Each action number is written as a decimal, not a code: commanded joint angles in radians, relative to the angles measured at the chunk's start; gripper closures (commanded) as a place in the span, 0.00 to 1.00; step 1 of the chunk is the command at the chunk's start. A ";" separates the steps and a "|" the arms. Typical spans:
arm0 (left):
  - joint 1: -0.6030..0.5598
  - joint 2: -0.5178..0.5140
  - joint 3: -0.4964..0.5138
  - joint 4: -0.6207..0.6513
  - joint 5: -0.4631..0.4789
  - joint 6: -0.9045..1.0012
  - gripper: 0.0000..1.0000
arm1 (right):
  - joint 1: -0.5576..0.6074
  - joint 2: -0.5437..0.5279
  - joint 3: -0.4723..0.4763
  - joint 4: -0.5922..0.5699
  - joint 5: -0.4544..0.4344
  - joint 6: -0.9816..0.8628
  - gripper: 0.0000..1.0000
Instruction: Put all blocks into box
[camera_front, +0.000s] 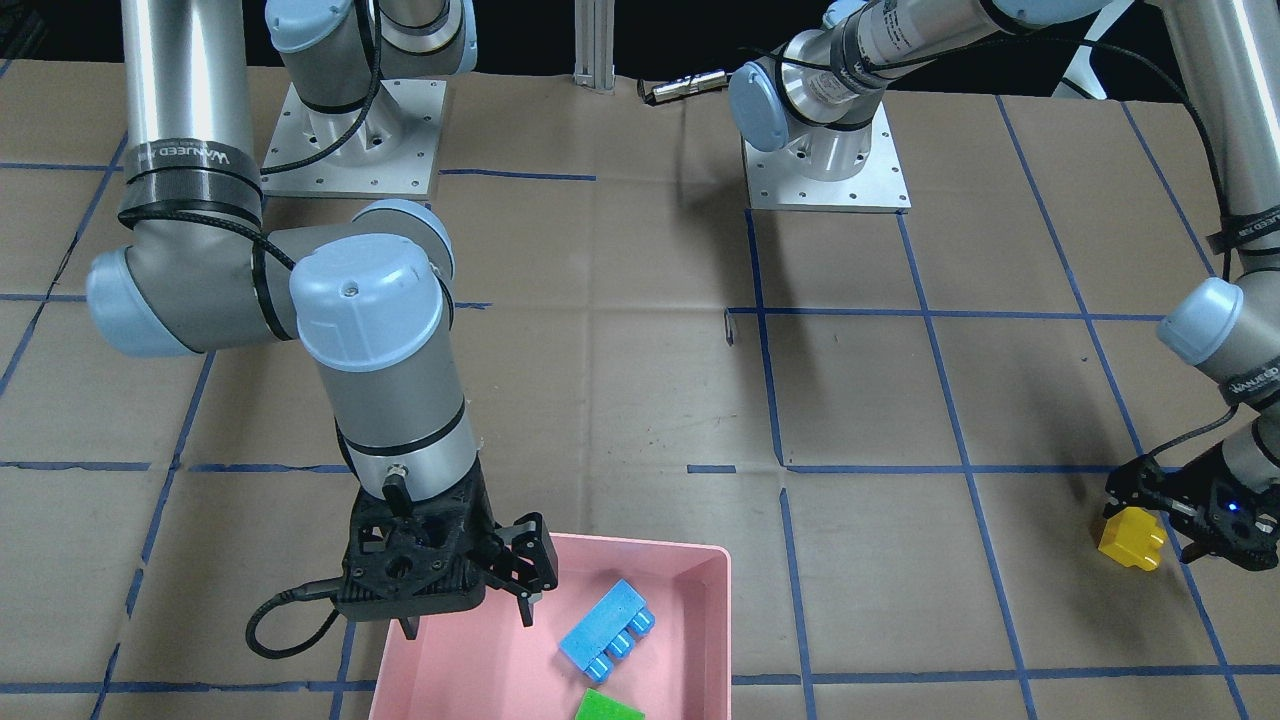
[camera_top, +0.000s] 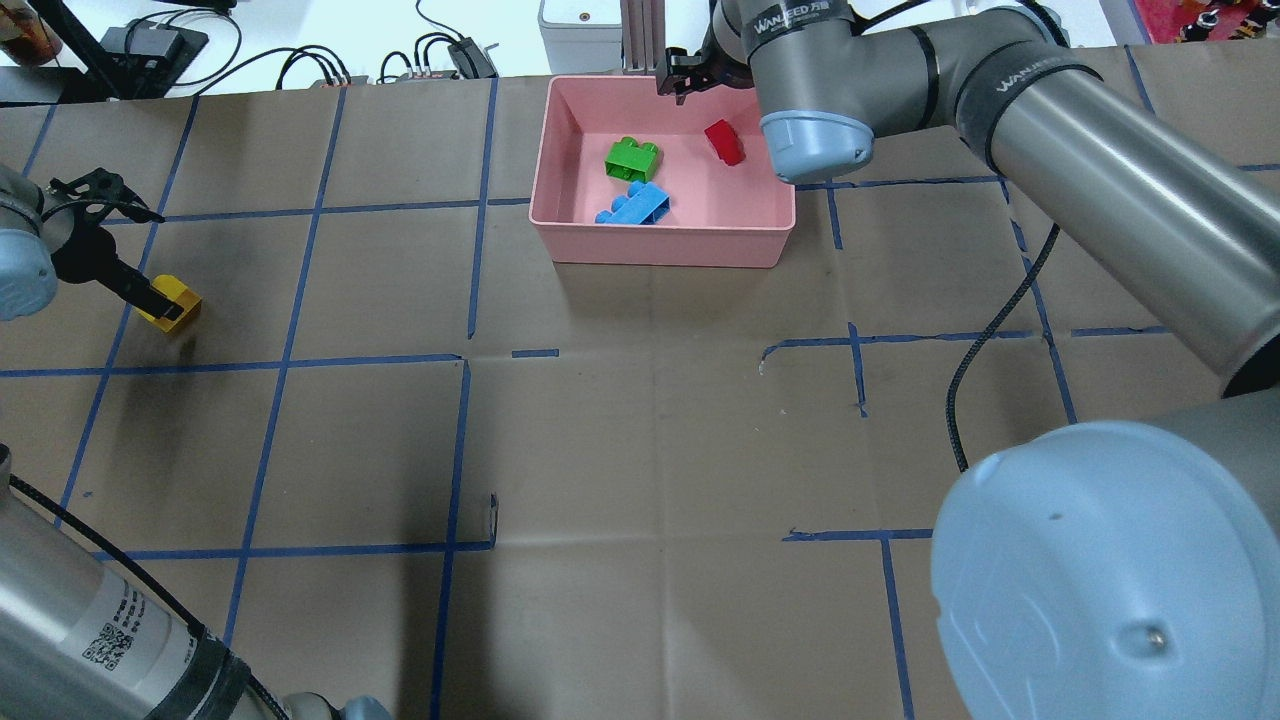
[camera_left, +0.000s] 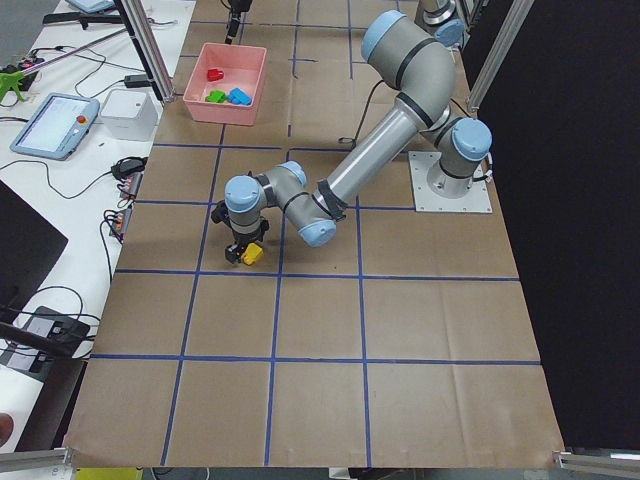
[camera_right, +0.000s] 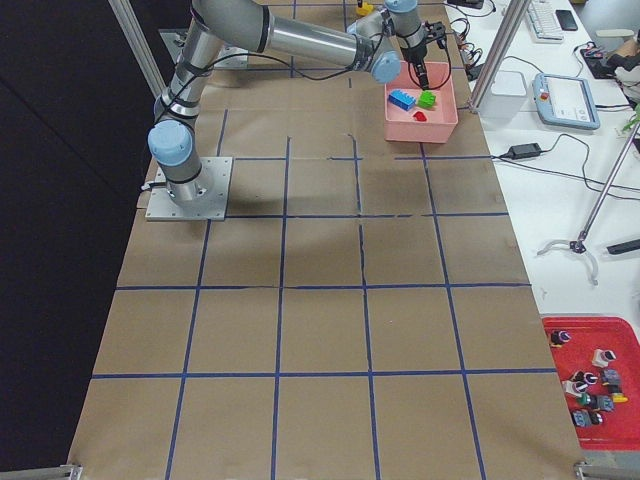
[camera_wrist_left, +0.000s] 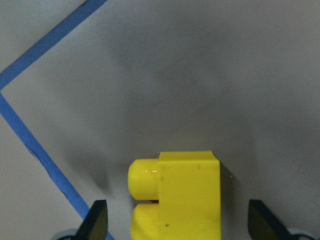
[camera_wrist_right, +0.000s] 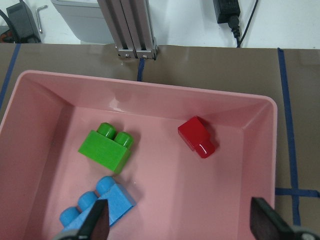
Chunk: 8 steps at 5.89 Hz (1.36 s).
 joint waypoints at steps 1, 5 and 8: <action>0.000 -0.012 0.009 0.003 -0.002 -0.002 0.02 | -0.034 -0.130 0.001 0.293 0.005 0.008 0.00; -0.004 -0.015 0.010 0.003 -0.026 -0.005 0.19 | -0.042 -0.366 0.025 0.738 0.008 0.006 0.00; -0.004 -0.015 0.010 0.003 -0.033 -0.003 0.43 | -0.074 -0.589 0.290 0.739 0.010 0.015 0.00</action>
